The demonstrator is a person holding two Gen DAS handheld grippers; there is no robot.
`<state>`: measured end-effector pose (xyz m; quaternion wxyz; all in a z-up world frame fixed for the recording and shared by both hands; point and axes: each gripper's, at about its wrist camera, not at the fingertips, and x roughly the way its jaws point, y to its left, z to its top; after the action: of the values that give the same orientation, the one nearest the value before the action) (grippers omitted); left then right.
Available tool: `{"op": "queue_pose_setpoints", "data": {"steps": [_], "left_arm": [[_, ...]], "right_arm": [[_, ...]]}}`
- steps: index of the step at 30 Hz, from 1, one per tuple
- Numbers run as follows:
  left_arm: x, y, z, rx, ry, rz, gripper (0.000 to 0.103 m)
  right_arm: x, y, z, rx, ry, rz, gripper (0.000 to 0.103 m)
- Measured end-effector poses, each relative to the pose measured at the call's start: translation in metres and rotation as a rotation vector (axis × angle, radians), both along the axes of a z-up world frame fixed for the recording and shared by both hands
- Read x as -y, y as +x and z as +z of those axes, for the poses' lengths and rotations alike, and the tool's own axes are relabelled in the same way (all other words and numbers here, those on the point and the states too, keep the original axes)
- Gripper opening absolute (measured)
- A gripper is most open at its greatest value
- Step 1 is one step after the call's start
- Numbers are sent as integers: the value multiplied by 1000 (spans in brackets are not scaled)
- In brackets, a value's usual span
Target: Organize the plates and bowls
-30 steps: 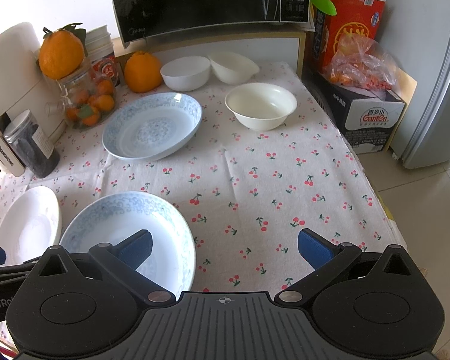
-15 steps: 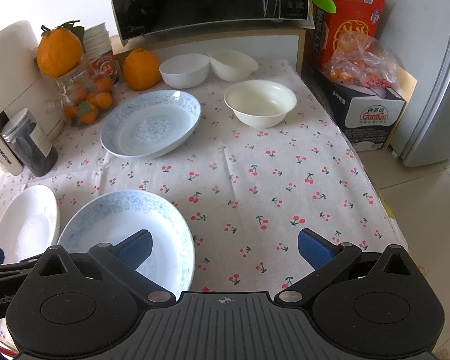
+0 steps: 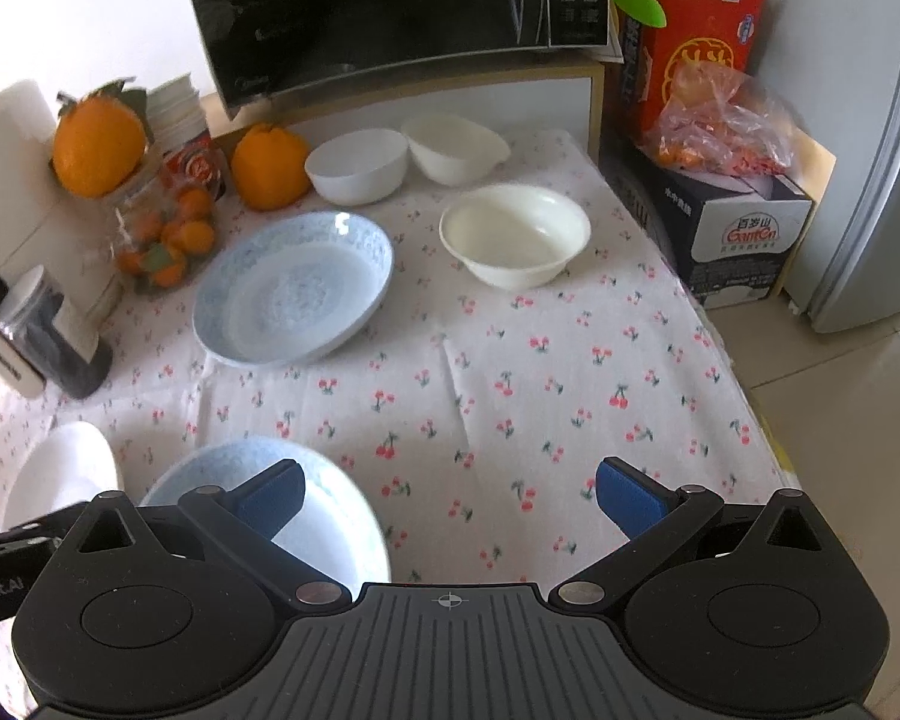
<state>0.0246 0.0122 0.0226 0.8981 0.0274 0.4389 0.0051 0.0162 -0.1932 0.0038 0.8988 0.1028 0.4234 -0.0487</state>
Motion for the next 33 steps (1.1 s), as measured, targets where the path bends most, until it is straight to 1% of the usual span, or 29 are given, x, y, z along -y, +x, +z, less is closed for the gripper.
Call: {"op": "queue_pose_setpoints", "data": {"steps": [2,4,6,9,12,14,16,18,20,22,27,30,33], "left_arm": [[1,4,4,22,4,-13,103],[1,11,6,-1,-9,-37,103],[1,20,7,-34,-37,-63,103],[2,30,7,-44,-57,-91,102],[5,41,3,-61,-59,-118,102],[6,50,-4,-89,-79,-140,102],[4,60,-12,-127,-92,-136,102],[4,67,-19,-136,-92,-130,102],[1,74,-24,-127,-98,-128,102],[-4,82,-29,-127,-128,-122,101],[-10,109,-42,-140,-197,-102,100],[-11,125,-50,-152,-241,-76,100],[-10,137,-56,-150,-287,-62,100]], "right_arm": [[5,6,4,-5,35,0,103],[8,13,8,-10,56,11,103],[9,21,11,-16,48,25,103],[11,32,14,-19,48,35,103],[14,44,14,-26,85,41,103],[16,53,12,-29,114,50,103],[17,62,10,-35,139,53,103],[19,71,4,-38,170,54,103],[22,79,-5,-40,226,59,103],[27,86,-15,-44,300,57,103],[42,112,-47,-90,484,-1,102],[44,126,-57,-88,558,-7,102],[41,137,-60,-68,604,1,102]]}}
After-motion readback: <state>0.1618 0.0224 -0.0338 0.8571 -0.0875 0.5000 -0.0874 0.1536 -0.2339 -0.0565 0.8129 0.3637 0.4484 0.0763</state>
